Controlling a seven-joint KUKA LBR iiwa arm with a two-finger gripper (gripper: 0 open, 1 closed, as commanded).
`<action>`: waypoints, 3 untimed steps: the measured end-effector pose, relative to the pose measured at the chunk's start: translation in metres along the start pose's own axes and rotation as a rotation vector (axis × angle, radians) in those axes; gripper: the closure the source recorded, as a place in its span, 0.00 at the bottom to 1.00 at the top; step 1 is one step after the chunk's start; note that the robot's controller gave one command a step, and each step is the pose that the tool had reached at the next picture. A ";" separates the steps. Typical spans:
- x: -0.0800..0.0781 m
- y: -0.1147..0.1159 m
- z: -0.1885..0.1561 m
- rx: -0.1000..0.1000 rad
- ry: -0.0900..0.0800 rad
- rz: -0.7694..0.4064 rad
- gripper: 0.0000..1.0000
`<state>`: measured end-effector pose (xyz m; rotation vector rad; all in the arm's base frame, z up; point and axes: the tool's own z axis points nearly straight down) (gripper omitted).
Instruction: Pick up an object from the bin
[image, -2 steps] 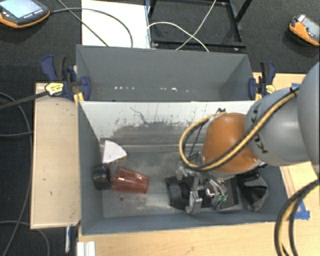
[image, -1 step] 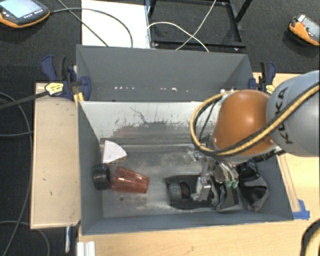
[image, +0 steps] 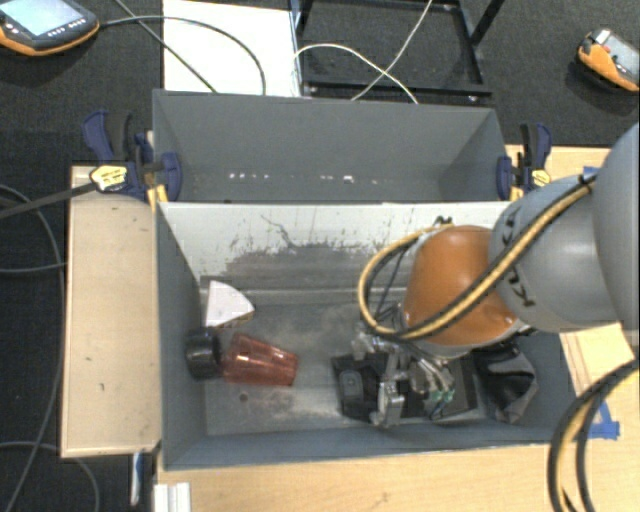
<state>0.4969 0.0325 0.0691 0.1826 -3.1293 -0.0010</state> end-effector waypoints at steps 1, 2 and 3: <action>-0.002 -0.009 -0.001 -0.002 -0.009 0.228 0.00; -0.002 0.000 -0.001 0.000 -0.007 0.002 1.00; -0.002 0.000 -0.001 0.000 -0.007 0.003 1.00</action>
Offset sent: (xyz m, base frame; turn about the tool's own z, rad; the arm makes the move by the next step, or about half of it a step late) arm 0.0000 0.0000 0.0000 0.0000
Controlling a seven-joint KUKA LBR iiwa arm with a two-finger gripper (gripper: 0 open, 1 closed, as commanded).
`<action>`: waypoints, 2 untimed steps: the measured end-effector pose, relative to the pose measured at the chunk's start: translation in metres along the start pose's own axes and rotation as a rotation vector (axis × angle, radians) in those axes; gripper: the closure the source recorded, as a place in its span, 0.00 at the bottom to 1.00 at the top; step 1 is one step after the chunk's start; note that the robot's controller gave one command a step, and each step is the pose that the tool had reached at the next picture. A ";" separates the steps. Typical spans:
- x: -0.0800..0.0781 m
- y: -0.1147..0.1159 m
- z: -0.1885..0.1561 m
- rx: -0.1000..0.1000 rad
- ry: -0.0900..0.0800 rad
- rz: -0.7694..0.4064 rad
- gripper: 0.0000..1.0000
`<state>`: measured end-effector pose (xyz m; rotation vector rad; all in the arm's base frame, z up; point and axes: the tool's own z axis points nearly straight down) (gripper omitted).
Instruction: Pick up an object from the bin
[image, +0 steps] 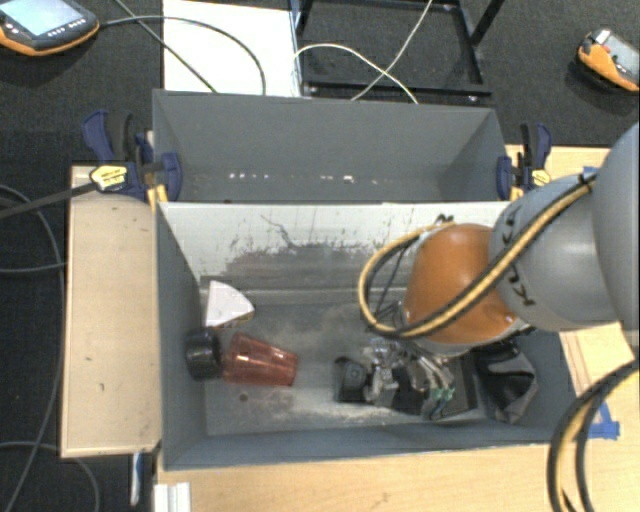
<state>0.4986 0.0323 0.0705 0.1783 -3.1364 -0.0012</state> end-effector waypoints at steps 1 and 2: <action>0.000 0.000 -0.001 0.000 0.000 0.001 1.00; 0.001 0.000 -0.006 0.000 0.002 0.002 1.00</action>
Offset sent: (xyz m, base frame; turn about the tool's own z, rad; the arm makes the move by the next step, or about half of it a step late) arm 0.0002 -0.0001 0.0218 0.0000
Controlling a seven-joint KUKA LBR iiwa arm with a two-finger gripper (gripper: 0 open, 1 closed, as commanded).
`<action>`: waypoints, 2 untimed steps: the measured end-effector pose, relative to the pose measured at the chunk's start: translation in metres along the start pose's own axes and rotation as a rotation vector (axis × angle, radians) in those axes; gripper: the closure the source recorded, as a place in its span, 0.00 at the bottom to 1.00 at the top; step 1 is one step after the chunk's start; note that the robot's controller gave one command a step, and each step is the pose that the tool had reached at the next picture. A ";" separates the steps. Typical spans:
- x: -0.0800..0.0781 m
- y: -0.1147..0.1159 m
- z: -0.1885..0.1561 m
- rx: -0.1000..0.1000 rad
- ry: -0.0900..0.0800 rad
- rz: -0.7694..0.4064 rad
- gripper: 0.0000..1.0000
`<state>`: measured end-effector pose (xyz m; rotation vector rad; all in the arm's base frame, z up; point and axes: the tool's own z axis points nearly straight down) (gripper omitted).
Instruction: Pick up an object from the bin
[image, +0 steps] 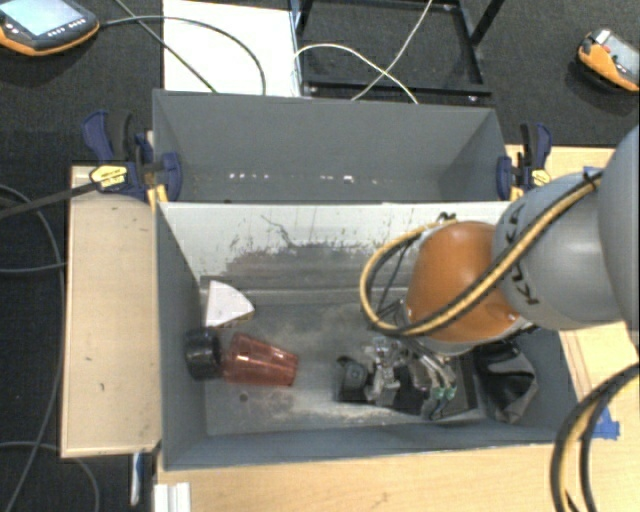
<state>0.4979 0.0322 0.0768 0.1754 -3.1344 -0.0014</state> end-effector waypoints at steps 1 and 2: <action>0.000 0.000 -0.006 0.000 -0.003 0.001 1.00; 0.001 0.000 -0.013 -0.001 0.002 0.001 1.00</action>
Offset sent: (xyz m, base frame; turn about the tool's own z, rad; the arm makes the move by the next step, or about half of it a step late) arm 0.0001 0.0002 0.0997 0.0000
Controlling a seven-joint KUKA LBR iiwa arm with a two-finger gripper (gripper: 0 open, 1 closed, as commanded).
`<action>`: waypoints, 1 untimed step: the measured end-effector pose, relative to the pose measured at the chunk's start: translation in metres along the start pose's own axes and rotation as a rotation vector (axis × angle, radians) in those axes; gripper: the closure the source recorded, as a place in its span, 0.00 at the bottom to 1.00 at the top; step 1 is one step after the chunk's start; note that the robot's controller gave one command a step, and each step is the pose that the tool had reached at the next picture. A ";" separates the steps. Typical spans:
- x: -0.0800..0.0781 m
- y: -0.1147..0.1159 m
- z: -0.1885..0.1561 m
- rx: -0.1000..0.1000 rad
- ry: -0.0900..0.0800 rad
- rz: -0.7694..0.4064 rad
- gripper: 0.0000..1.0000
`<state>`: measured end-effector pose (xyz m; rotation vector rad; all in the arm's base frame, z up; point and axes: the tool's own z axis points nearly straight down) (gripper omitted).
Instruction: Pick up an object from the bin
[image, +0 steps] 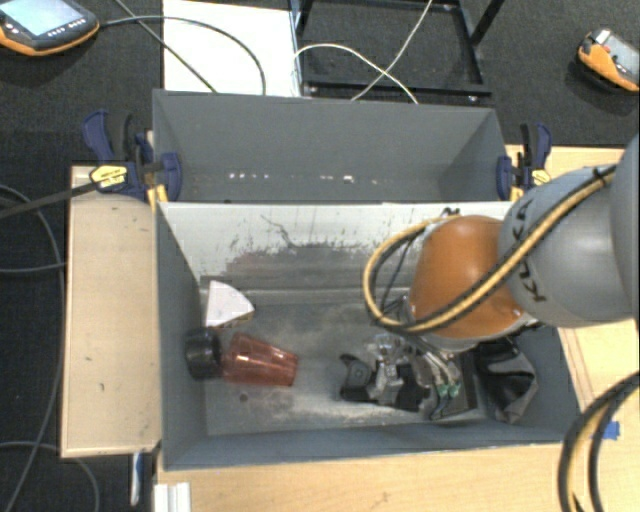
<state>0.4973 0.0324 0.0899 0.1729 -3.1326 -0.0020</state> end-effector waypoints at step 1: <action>0.002 0.000 -0.030 0.000 0.006 0.001 1.00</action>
Offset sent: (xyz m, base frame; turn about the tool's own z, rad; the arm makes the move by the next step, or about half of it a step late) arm 0.0000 0.0000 0.0499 0.0000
